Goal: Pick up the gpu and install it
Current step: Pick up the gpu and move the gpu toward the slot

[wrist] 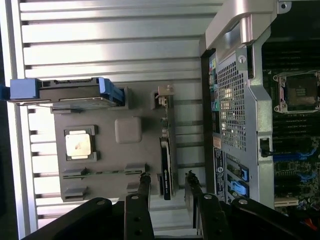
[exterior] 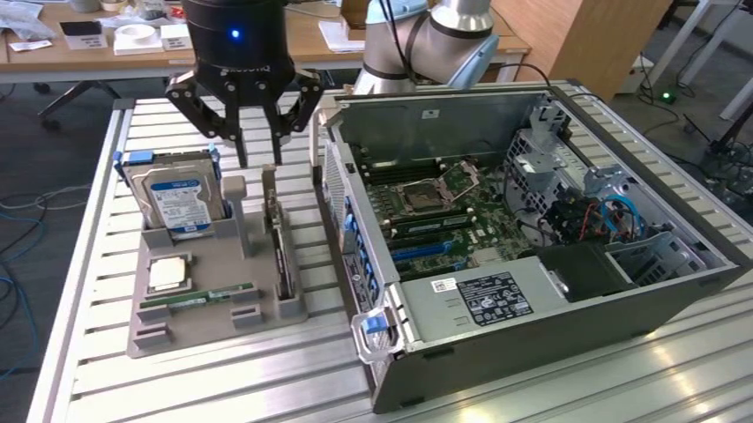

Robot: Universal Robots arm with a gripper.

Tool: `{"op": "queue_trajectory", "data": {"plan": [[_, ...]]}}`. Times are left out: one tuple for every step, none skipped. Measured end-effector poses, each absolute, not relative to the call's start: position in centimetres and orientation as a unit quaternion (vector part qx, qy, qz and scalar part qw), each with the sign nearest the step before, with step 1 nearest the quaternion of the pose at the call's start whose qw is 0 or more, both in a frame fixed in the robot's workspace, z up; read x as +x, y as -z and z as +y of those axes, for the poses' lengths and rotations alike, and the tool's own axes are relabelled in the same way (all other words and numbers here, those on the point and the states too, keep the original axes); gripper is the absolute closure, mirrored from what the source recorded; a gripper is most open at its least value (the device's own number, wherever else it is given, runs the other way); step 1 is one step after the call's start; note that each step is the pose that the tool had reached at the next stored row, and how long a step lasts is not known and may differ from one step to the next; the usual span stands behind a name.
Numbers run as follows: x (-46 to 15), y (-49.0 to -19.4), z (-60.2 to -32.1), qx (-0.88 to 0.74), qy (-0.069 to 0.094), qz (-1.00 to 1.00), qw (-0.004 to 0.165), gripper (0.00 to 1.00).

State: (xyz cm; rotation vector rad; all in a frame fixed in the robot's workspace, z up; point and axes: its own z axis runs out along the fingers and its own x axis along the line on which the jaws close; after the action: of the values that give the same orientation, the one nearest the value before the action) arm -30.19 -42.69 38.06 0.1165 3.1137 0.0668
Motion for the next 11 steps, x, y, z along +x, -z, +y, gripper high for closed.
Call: {"op": "queue_trajectory", "data": {"plan": [[-30.2,-37.9,-42.7,0.037,-0.021,0.999,0.013,0.58],[-30.2,-37.7,-42.7,0.037,-0.021,0.999,0.013,0.58],[-30.2,-37.5,-42.7,0.037,-0.021,0.999,0.012,0.58],[-30.2,-37.4,-42.7,0.037,-0.021,0.999,0.013,0.58],[-30.2,-37.2,-42.7,0.037,-0.021,0.999,0.012,0.58],[-30.2,-37.0,-42.7,0.037,-0.021,0.999,0.013,0.58],[-30.2,-36.8,-42.7,0.037,-0.021,0.999,0.013,0.58],[-30.2,-36.6,-42.7,0.037,-0.021,0.999,0.013,0.58],[-30.2,-36.5,-42.7,0.037,-0.021,0.999,0.013,0.58],[-30.2,-36.3,-42.7,0.037,-0.021,0.999,0.013,0.58],[-30.2,-36.2,-42.7,0.037,-0.021,0.999,0.013,0.58]]}}
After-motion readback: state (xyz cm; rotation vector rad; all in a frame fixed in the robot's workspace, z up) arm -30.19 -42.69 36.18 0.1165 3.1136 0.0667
